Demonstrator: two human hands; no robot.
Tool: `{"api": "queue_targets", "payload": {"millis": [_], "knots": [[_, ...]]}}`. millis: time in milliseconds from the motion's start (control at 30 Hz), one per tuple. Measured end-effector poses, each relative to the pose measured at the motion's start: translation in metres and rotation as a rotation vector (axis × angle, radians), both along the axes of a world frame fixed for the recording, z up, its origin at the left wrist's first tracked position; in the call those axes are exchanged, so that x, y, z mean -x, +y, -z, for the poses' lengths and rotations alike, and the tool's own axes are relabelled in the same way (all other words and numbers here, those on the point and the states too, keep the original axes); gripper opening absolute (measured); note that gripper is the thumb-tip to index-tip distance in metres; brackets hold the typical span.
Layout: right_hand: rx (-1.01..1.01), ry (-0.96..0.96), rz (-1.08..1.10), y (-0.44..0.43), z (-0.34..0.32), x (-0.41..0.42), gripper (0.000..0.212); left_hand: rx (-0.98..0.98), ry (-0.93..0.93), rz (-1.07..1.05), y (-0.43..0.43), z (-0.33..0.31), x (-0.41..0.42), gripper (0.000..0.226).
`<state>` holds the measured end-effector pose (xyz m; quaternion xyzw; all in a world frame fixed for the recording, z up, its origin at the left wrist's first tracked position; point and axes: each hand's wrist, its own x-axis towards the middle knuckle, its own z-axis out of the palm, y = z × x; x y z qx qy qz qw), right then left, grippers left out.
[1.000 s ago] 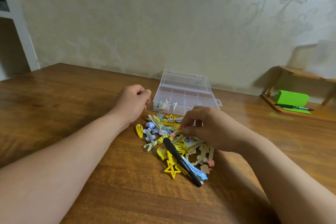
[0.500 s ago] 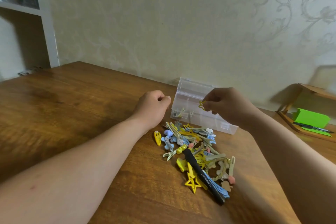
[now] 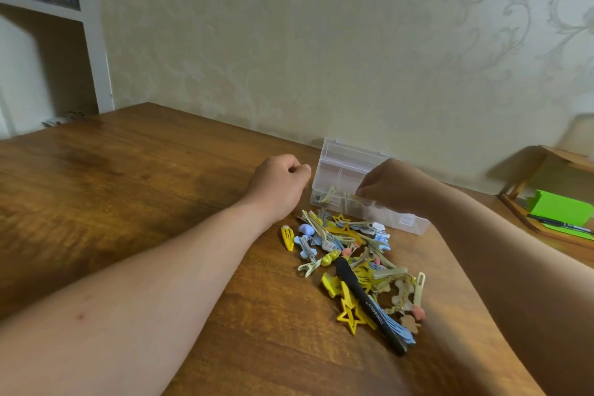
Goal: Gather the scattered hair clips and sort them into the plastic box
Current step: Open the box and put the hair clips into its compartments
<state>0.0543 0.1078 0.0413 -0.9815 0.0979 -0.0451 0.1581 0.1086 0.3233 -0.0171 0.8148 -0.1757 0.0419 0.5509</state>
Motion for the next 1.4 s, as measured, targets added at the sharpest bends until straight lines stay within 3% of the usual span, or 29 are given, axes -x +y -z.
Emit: {"api": "queue_targets", "payload": {"millis": [267,467,533,733,833,1167,1400], "knots": [[-0.105,-0.076,0.014,-0.003,-0.001,0.012,0.013,0.005,0.007,0.004,0.001,-0.001,0.001,0.031],[-0.269,-0.409,-0.026,-0.005,-0.002,0.058,0.014,0.0,0.01,0.006,0.001,-0.002,0.001,0.032],[-0.315,-0.44,-0.064,-0.005,-0.003,0.077,0.014,-0.008,0.001,0.006,0.001,-0.001,0.002,0.032],[-0.357,-0.242,-0.168,0.004,0.017,0.11,0.017,-0.015,0.01,0.003,0.0,-0.001,0.003,0.031],[-0.199,-0.131,-0.196,0.011,0.03,0.115,0.015,-0.018,-0.002,-0.001,-0.001,0.0,0.002,0.031],[-0.123,-0.092,-0.248,0.015,0.029,0.117,0.025,-0.002,-0.013,-0.004,-0.002,0.002,-0.001,0.032],[-0.109,-0.083,-0.284,0.016,0.033,0.116,0.015,0.008,-0.004,0.001,-0.002,0.003,-0.001,0.031]]}}
